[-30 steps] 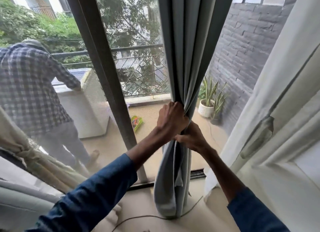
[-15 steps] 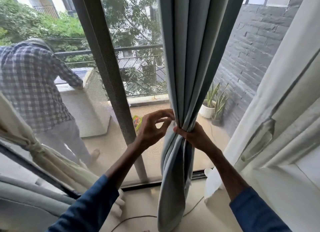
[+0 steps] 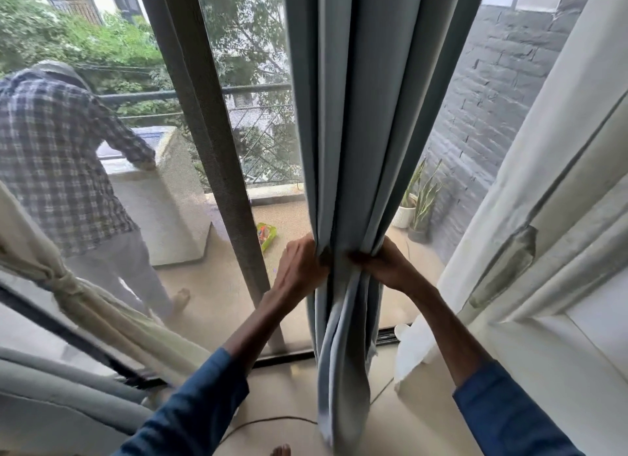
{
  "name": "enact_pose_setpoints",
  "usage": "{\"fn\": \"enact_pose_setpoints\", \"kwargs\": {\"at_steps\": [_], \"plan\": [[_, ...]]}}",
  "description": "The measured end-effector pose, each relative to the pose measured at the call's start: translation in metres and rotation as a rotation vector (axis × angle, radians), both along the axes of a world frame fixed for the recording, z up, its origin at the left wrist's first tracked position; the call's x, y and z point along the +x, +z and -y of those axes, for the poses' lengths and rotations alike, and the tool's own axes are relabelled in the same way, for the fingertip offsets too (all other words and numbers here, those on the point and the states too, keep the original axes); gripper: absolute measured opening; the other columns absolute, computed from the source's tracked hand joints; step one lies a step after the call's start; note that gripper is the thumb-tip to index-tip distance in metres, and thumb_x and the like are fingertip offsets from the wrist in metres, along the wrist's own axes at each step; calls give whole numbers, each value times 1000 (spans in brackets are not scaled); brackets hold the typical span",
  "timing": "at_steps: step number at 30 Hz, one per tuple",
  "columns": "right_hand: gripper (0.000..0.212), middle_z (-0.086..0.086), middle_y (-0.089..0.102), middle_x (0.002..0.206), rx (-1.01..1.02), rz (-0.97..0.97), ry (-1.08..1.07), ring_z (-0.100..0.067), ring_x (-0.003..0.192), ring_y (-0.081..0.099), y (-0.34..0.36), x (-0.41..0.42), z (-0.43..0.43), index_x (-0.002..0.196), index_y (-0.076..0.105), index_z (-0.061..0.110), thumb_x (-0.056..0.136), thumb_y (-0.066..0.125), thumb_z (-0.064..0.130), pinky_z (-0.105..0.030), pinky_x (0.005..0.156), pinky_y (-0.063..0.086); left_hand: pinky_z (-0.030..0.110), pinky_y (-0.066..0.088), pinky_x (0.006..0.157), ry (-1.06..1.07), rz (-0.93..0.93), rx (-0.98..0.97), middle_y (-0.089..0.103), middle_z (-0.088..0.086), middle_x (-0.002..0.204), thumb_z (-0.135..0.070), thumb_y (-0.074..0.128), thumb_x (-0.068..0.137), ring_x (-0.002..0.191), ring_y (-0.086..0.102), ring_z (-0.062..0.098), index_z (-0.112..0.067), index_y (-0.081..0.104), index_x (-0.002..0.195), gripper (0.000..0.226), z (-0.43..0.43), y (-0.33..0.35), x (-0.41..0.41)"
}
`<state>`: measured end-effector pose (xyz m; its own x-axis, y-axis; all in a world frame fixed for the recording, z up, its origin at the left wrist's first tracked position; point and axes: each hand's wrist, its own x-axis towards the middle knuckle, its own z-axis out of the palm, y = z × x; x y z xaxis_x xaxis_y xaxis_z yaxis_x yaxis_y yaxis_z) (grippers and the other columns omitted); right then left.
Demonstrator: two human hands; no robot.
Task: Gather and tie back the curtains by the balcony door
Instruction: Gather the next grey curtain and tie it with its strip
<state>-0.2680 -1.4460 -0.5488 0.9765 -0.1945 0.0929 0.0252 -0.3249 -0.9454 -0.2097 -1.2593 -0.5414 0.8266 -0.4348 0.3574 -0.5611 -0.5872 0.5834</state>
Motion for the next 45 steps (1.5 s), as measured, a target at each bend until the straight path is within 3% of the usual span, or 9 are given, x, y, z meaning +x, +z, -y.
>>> {"fn": "enact_pose_setpoints", "kwargs": {"at_steps": [8,13,21,24,26,30,35,41,45], "plan": [[23,-24,72,96,-425,-119,-286,-42,93,67,8,-4,-22,89,68,4,84,76,24,-34,65,44,40,25,53,-26,-62,110,55,23,63,-32,47,102,60,48,46,-11,39,65,43,1,-26,-38],[32,-27,68,110,-622,-188,-341,-48,105,62,15,-9,-45,104,67,1,86,67,27,-42,82,50,43,43,60,-91,-163,111,66,19,85,-24,46,89,75,60,40,-5,57,103,26,17,-25,-52],[56,-23,68,113,-680,-168,-13,-49,101,62,21,-22,-33,115,64,8,75,41,41,-44,76,49,49,60,83,-213,-820,-138,69,18,102,-54,54,80,89,68,27,-8,62,108,55,15,22,-28],[57,-9,71,115,-539,-200,135,-26,98,72,26,-23,-29,126,62,12,83,47,47,-43,82,57,34,61,69,-272,-734,-25,74,7,93,-64,69,80,80,70,20,-20,70,99,49,26,30,-24],[42,-9,63,121,-486,-276,239,-10,97,71,31,-26,-29,133,57,1,96,57,19,-23,83,56,24,53,57,-242,-687,34,71,1,80,-72,69,75,69,65,16,-23,71,89,51,32,32,-22],[67,-16,59,123,-673,-311,337,-35,110,58,16,-30,-26,133,50,8,71,69,24,-49,91,53,37,59,79,41,-472,49,68,1,92,-66,61,80,86,68,25,-22,67,101,49,44,31,-19],[91,6,64,125,-311,-188,284,-22,106,67,-8,-31,-5,154,37,25,74,73,-1,-36,79,62,46,62,64,37,-427,73,67,7,77,-32,50,91,70,70,31,-20,53,73,22,38,34,-9],[30,8,71,99,-276,240,-307,-10,84,67,-24,-61,-30,106,69,19,81,85,23,-21,63,55,52,61,72,-4,-483,60,64,11,82,-44,43,89,76,68,37,-19,50,81,27,33,37,-4],[7,11,74,76,-338,126,-278,-2,71,70,-38,-67,-58,84,75,20,82,80,24,-22,67,55,51,60,74,23,-507,35,65,10,83,-44,44,88,79,68,36,-19,50,76,29,38,41,-10]]}}
